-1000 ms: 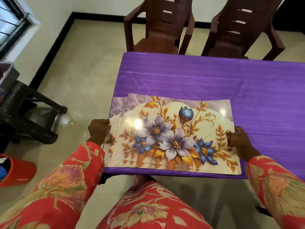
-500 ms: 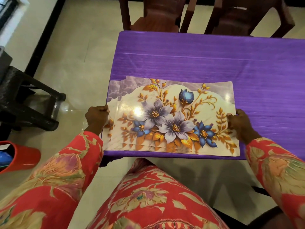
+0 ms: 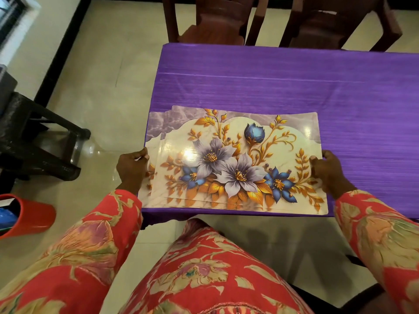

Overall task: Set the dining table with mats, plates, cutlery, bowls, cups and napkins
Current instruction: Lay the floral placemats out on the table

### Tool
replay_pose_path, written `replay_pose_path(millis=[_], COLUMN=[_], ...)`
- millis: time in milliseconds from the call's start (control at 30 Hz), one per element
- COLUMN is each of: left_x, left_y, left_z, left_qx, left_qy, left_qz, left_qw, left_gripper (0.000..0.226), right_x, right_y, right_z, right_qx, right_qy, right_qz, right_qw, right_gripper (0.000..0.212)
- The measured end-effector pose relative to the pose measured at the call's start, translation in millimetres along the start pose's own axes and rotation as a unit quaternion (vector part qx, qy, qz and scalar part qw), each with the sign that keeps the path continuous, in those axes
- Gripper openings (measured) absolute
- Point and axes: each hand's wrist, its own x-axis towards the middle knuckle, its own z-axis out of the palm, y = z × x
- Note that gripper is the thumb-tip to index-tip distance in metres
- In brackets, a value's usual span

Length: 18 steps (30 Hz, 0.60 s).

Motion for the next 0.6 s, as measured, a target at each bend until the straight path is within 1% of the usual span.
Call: replay_pose_path(millis=[133, 333, 400, 500, 567, 600], left_x=[-3.2, -3.6, 0.1, 9.2, 13.1, 14.0], left_y=[-1.7, -0.8, 3.7, 17.9, 27.8, 32.3], left_z=[0.0, 1.0, 1.9, 4.9, 9.6, 13.7], left_qx=[-0.013, 0.008, 0.039, 0.086, 0.122, 0.122], left_qy=[0.0, 0.002, 0.007, 0.02, 0.022, 0.008], left_qz=[-0.013, -0.004, -0.007, -0.035, 0.0, 0.03], left_qw=[1.0, 1.0, 0.999, 0.995, 0.992, 0.992], left_gripper=[0.026, 0.027, 0.025, 0.023, 0.026, 0.027], right_x=[-0.4, -1.1, -2.4, -8.8, -9.4, -9.6], right_y=[1.6, 1.5, 1.3, -5.3, -7.8, -9.0], right_z=[-0.9, 0.0, -0.1, -2.1, -4.6, -6.5], right_qx=[-0.016, -0.024, -0.007, 0.052, 0.095, 0.117], right_qy=[0.001, 0.001, 0.011, 0.017, 0.008, 0.001], right_qz=[0.0, -0.006, -0.015, -0.014, 0.003, 0.015], right_qw=[1.0, 1.0, 1.0, 0.998, 0.995, 0.993], right_gripper=[0.029, 0.031, 0.029, 0.025, 0.02, 0.017])
